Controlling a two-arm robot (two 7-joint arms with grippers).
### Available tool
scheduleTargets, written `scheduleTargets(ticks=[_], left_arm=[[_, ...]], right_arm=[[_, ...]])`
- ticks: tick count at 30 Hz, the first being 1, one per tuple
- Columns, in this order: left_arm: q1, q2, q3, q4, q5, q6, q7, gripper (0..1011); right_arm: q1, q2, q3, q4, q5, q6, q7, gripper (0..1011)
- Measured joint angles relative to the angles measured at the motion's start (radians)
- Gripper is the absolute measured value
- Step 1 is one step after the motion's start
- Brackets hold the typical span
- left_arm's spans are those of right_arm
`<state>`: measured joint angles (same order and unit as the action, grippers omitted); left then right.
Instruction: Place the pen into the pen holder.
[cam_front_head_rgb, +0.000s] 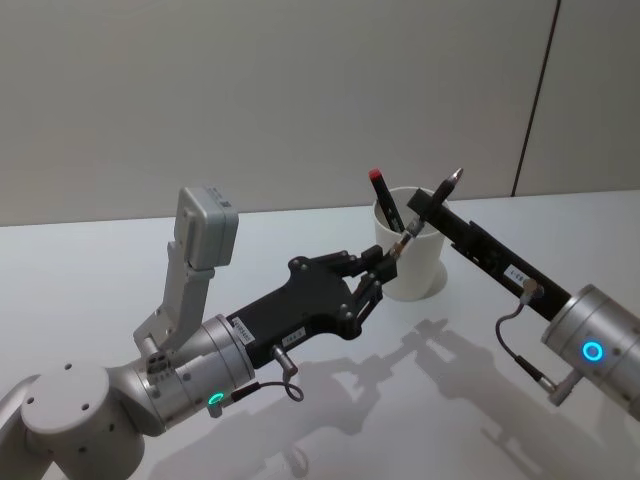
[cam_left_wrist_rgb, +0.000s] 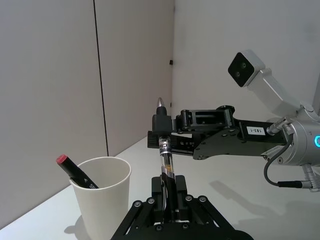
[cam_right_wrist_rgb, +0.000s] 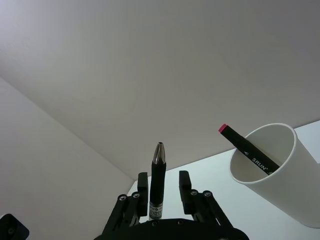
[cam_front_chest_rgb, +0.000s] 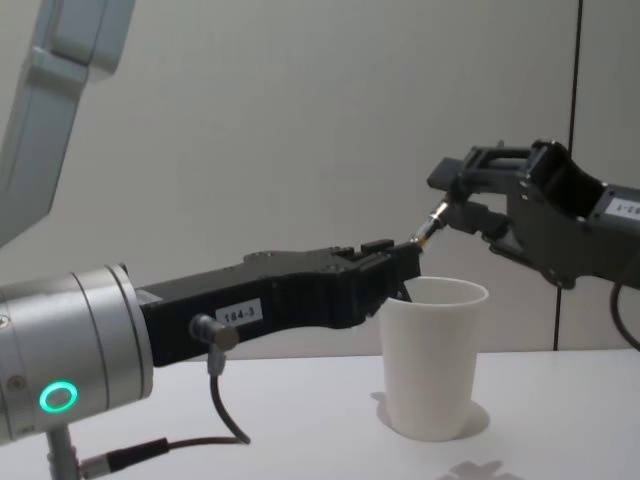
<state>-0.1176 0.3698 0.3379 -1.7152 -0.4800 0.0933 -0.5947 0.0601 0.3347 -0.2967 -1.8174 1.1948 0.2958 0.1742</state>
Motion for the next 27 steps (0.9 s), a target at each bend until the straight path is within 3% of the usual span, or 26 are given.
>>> scheduleTargets(ticks=[9,25,27], left_arm=[[0.000,0.000,0.000,0.000,0.000,0.000,0.000,156],[0.000,0.000,0.000,0.000,0.001,0.001,0.000,156],[0.000,0.000,0.000,0.000,0.000,0.000,0.000,193]], right_arm=[[0.002,-0.002,-0.002,0.002,-0.001,0.000,0.002,154],[0.003,-0.003,-0.002,0.004,-0.002,0.000,0.001,143],[0.003,-0.002,-0.002,0.005,-0.003,0.000,-0.002,142]])
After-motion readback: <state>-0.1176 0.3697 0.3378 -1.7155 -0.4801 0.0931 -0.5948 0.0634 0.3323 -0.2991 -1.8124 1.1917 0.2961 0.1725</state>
